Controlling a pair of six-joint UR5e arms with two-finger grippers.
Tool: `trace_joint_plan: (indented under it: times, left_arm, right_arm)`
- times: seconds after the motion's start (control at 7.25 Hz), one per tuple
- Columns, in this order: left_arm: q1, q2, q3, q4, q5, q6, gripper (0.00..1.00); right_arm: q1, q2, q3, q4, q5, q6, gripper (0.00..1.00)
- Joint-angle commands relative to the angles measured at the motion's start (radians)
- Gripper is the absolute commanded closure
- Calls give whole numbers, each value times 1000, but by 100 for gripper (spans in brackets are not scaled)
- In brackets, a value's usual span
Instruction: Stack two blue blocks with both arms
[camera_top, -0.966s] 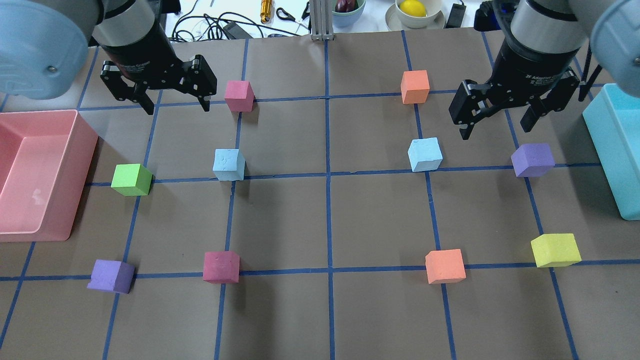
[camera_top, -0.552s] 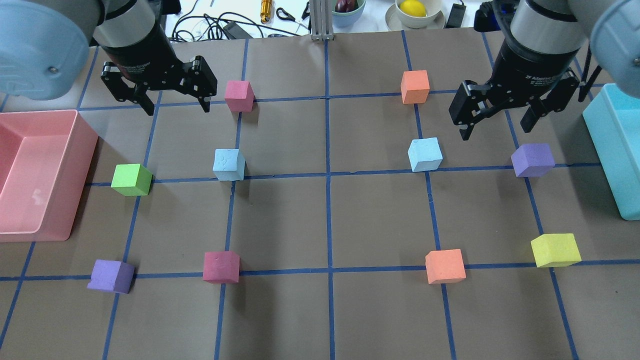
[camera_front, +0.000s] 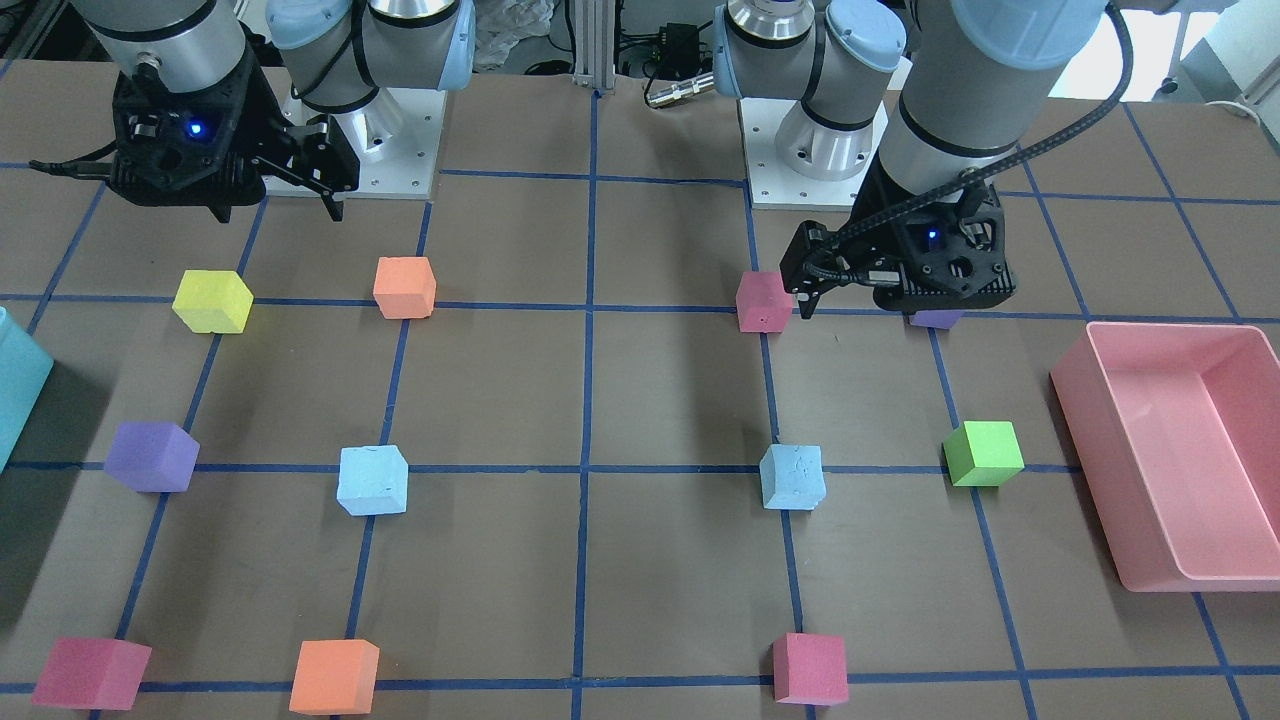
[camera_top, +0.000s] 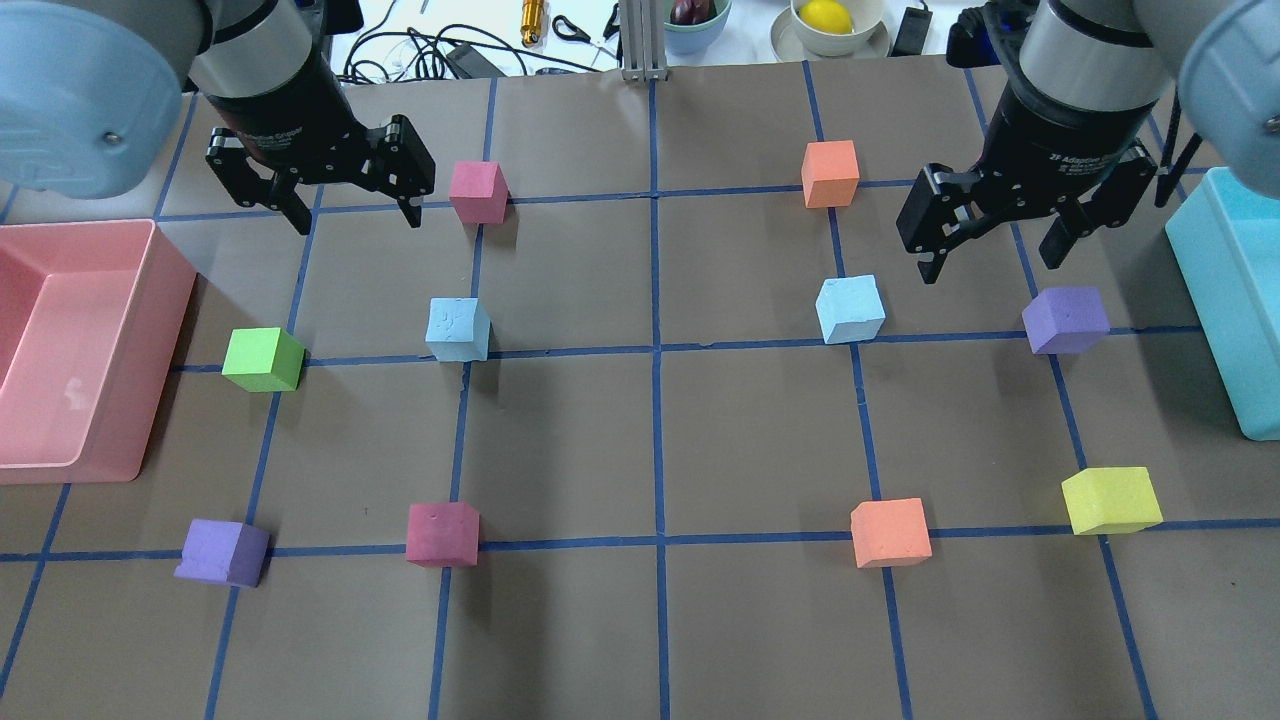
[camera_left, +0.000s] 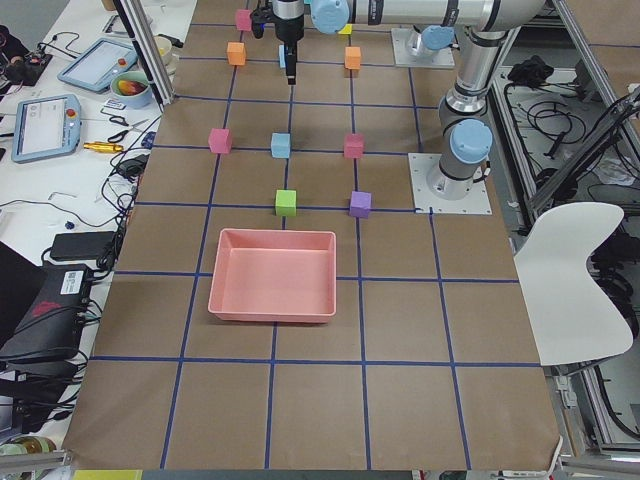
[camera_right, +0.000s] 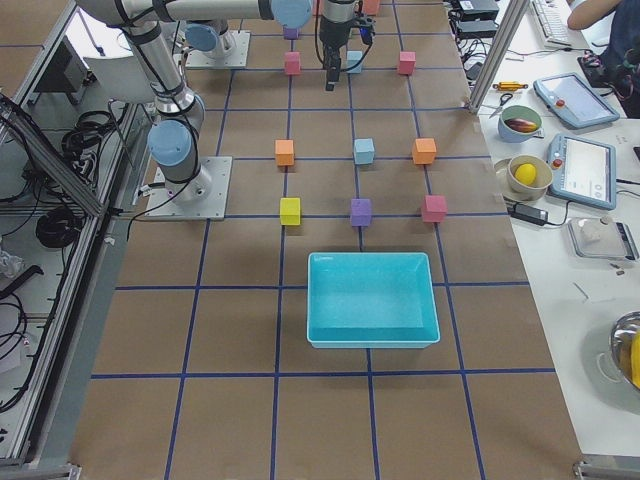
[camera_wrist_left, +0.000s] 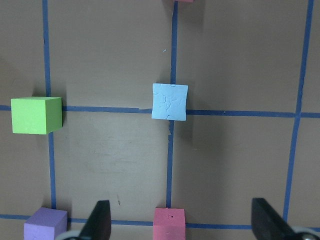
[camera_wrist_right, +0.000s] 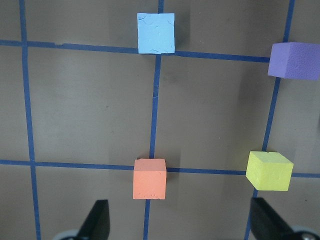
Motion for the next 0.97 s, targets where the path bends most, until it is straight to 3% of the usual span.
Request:
trace_joint_plan:
  times: [0.0, 0.14, 0.41, 0.55, 0.83]
  left_arm:
    - [1, -14, -118, 172, -1, -1, 0]
    - [1, -29, -187, 304, -1, -4, 0]
    - [3, -78, -313, 470, 3, -6, 0]
    - [1, -115, -375, 583, 2, -7, 0]
    - [1, -181, -398, 671, 5, -1, 0]
  right_arm:
    - [1, 86, 11, -74, 15, 1, 0]
    - [1, 187, 15, -232, 15, -2, 0]
    - [4, 313, 19, -309, 20, -5, 0]
    - [4, 358, 25, -420, 18, -6, 0]
    - [10, 416, 83, -473, 33, -16, 0]
